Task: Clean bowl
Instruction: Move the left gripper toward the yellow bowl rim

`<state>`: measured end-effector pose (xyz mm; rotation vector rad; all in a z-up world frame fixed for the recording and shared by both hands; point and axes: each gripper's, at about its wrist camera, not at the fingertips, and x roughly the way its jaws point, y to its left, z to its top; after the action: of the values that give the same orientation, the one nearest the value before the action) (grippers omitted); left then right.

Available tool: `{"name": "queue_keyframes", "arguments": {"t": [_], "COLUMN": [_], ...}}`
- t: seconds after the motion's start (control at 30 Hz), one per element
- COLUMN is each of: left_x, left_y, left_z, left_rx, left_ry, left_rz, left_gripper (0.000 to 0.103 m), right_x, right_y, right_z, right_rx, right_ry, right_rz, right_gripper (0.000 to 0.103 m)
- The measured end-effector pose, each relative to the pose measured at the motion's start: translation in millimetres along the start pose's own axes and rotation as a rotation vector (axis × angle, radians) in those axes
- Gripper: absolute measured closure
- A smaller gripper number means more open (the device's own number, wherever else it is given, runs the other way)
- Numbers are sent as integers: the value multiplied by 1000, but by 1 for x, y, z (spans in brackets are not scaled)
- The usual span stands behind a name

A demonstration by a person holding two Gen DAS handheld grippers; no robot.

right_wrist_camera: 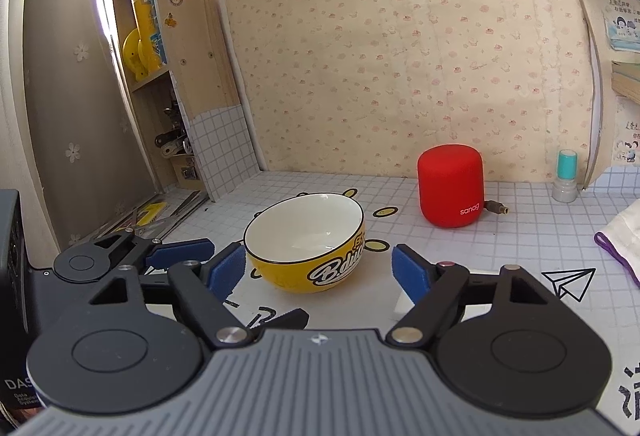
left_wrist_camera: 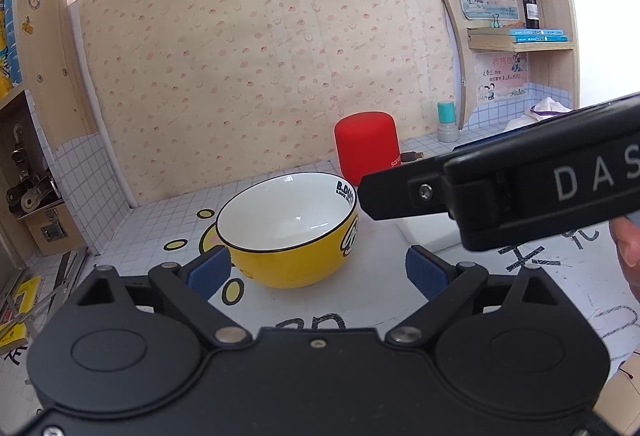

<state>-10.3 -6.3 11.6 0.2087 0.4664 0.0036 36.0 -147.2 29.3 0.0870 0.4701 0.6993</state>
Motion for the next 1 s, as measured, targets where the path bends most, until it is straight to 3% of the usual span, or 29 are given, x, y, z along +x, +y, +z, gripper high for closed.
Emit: {"name": "queue_keyframes", "arguments": {"t": [0.67, 1.0], "left_x": [11, 15], "left_y": [12, 18], "left_z": [-3, -2], "left_rx": [-71, -95], "left_ry": [56, 45], "left_rz": [-14, -2], "left_gripper": [8, 8], "right_x": [3, 9], "right_y": [3, -1], "right_z": [-2, 0], "right_rx": [-7, -1], "right_ry": [10, 11], "right_rz": [-47, -65], "right_gripper": [20, 20]}}
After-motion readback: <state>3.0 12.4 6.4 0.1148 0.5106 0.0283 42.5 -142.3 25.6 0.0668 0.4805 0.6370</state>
